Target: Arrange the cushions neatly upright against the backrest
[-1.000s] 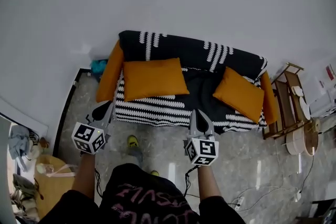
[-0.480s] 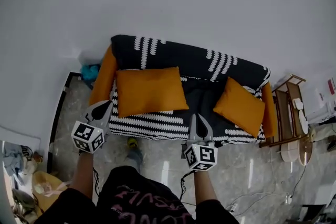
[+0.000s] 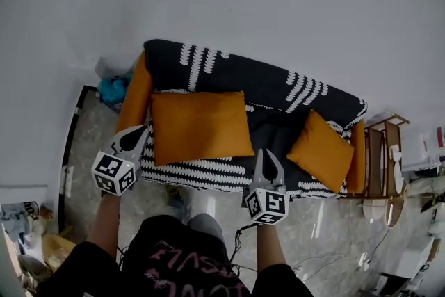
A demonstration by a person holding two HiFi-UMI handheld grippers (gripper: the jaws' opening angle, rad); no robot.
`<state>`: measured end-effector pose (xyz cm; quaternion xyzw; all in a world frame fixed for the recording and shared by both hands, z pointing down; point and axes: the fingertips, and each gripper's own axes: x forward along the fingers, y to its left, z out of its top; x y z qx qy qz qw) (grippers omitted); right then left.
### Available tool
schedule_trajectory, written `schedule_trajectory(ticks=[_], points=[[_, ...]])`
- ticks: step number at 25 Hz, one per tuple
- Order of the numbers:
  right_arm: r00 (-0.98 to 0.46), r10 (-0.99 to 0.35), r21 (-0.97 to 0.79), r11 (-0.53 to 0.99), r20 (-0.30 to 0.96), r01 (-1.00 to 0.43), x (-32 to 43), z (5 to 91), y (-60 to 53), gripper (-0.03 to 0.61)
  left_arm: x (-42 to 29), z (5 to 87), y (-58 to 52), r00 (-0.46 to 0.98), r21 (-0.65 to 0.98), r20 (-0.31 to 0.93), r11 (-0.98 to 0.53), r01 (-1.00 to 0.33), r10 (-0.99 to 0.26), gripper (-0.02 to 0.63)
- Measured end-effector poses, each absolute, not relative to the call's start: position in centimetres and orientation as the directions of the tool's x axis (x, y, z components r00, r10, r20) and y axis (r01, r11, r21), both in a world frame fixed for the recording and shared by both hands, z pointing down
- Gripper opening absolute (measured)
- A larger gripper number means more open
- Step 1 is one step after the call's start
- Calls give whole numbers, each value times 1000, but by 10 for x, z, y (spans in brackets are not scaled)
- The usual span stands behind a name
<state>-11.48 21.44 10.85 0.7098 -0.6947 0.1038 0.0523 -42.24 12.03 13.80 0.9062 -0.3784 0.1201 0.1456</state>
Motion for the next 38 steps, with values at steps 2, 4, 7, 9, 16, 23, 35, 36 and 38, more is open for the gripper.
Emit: schedule_trajectory(ticks=[2,4,7,9,16,23,35,36,38], points=[[18,-967,-45,-30,254,-999,-111,119,199,12,-424,152,105,678,186,350,-661,-727,-647,-5],[23,-958,-31,-34,287,-999,-107,132,185,12,-426,166,93,670,198,372,-650,-733,-642,-5],[13,-946,-22,-21,323,-1000,-105,150,167,12,-427,186,80,662,210,402,-640,-739,-633,-5],[-5,-941,-25,-4,338,-1000,-104,162,155,12,-425,199,70,658,216,417,-635,-741,-627,-5],[-51,-909,-66,26,413,-997,-86,224,120,13,-415,248,48,627,245,468,-590,-769,-623,-3],[-100,-870,-104,56,482,-993,-64,287,81,14,-401,303,25,584,253,511,-539,-803,-630,-3],[-180,-772,-157,104,609,-982,-26,410,33,56,-381,392,-6,523,275,582,-455,-847,-623,16],[-187,-763,-163,108,619,-981,-25,419,29,59,-380,401,-8,519,273,591,-452,-849,-617,33],[-200,-743,-170,116,639,-978,-23,438,23,94,-378,419,-11,509,274,609,-441,-854,-608,69]])
